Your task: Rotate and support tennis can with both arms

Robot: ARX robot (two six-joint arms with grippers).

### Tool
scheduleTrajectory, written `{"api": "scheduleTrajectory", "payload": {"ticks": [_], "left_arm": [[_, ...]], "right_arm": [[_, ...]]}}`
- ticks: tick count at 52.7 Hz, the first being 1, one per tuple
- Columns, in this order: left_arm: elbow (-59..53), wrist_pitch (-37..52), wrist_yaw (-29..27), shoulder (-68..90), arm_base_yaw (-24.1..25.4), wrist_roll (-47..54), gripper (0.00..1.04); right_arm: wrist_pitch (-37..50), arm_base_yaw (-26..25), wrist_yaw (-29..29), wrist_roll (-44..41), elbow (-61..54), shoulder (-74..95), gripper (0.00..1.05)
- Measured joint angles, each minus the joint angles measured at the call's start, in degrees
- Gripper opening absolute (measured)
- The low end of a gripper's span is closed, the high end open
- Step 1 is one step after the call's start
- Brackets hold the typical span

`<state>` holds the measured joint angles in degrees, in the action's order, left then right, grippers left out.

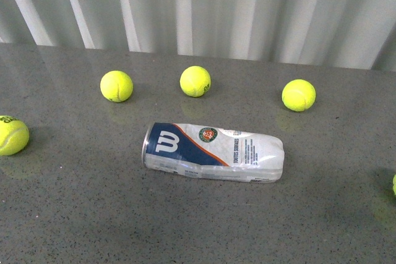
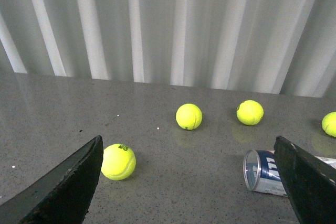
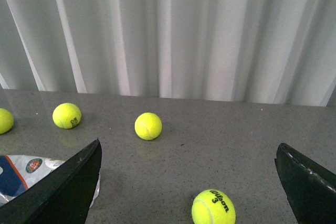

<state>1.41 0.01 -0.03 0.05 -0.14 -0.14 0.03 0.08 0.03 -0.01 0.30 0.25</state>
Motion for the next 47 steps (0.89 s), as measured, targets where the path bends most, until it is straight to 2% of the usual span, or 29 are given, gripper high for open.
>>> {"api": "scheduleTrajectory", "payload": {"ticks": [3,6,8,11,19,23,28,37,40,47], "left_arm": [[0.0,0.0,-0.04,0.02,0.0,-0.04,0.98],[1.97,-5.99,-5.79,3.28,-1.18,-5.99,0.98],[4.35,-8.9,-5.92,9.99,-0.2,-13.0,0.98],[5.68,-5.99,-2.21,16.79,1.92,-17.75,0.98],[13.92,10.08,15.85,40.26,9.18,-20.26,0.98],[19.85,14.67,23.26,51.93,10.45,-18.69,0.98],[27.47,15.41,29.31,66.16,10.21,-15.56,0.98],[37.68,16.66,33.53,86.09,8.07,-14.95,0.98],[42.53,17.79,36.89,93.11,6.97,-16.17,0.98],[47.89,17.44,39.08,100.63,5.92,-16.26,0.98]], "right_arm": [[0.0,0.0,0.0,0.0,0.0,0.0,0.98],[0.0,0.0,0.0,0.0,0.0,0.0,0.98],[0.0,0.0,0.02,0.02,0.0,0.0,0.98],[0.0,0.0,0.02,0.02,0.0,-0.04,0.98],[0.0,0.02,-0.07,0.02,0.0,-0.02,0.98],[0.0,0.0,-0.09,0.0,0.0,-0.02,0.98],[0.0,0.0,-0.07,0.0,0.0,-0.02,0.98],[0.0,0.0,-0.09,0.0,0.0,-0.02,0.98],[0.0,0.0,-0.09,0.02,0.0,-0.02,0.98],[0.0,0.0,-0.09,0.0,0.0,-0.02,0.98]]}}
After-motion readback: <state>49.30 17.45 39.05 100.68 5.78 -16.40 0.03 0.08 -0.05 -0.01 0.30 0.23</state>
